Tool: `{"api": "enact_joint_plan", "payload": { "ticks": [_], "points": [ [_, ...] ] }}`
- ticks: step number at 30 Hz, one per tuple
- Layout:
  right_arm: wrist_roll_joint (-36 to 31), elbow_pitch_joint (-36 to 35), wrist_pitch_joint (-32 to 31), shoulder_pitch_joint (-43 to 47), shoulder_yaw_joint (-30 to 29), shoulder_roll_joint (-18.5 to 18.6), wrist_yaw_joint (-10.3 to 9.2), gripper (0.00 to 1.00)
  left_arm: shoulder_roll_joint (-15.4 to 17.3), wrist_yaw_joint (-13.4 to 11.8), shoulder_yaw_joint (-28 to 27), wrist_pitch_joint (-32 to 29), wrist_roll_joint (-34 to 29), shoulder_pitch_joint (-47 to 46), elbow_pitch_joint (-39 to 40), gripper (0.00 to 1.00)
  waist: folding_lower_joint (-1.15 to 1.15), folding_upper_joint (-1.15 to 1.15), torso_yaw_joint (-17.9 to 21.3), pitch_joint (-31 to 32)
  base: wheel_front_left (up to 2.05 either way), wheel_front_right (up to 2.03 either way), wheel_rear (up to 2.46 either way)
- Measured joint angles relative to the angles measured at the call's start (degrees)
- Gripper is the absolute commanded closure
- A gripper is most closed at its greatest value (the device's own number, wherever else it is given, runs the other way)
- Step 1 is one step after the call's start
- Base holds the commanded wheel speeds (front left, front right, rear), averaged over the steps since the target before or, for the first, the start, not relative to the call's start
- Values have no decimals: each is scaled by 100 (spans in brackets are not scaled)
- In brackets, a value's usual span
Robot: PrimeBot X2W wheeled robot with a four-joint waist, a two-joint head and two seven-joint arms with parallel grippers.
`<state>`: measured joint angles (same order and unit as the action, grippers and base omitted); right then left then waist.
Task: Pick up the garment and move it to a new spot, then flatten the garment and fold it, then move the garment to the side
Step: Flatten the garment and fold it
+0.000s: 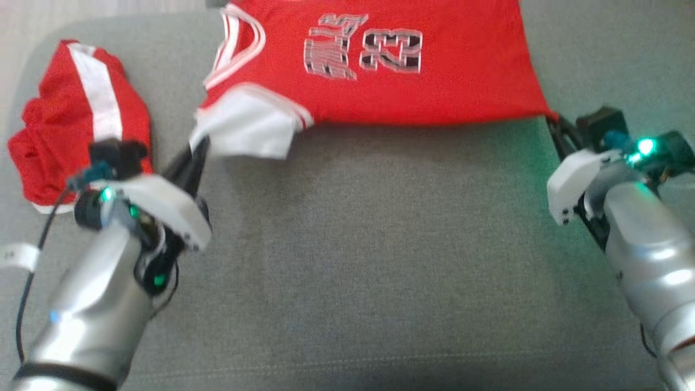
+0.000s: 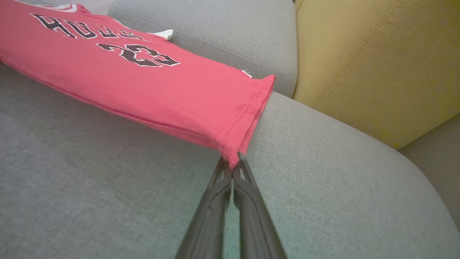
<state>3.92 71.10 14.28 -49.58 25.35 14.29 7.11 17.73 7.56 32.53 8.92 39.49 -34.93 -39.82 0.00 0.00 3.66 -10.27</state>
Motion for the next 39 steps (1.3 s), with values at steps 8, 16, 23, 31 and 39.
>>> {"api": "enact_joint_plan", "payload": {
  "ticks": [8,16,23,31,39],
  "points": [
    [766,-168,-259,467,1076,280,0,100,555,-1,522,-705,705,1046,1170,100,0,0,-50,398,0,0,0],
    [1866,-1066,-912,926,2303,902,0,100,1201,-1,746,-1323,1450,1750,2360,100,0,0,-65,690,0,0,0],
    [3044,-2506,-1370,1173,3487,1897,0,100,1774,-2,969,-1816,2060,2314,3344,100,0,0,-60,928,0,0,0],
    [4010,-3648,-2008,1290,4348,2782,0,100,2313,-7,1129,-2330,2525,2633,4027,100,0,0,-61,1094,0,0,0],
    [4790,-4711,-2711,1406,4726,3583,0,100,2796,-8,1290,-2889,2930,2928,4630,100,0,0,-36,1104,0,0,0]
  ]
}}
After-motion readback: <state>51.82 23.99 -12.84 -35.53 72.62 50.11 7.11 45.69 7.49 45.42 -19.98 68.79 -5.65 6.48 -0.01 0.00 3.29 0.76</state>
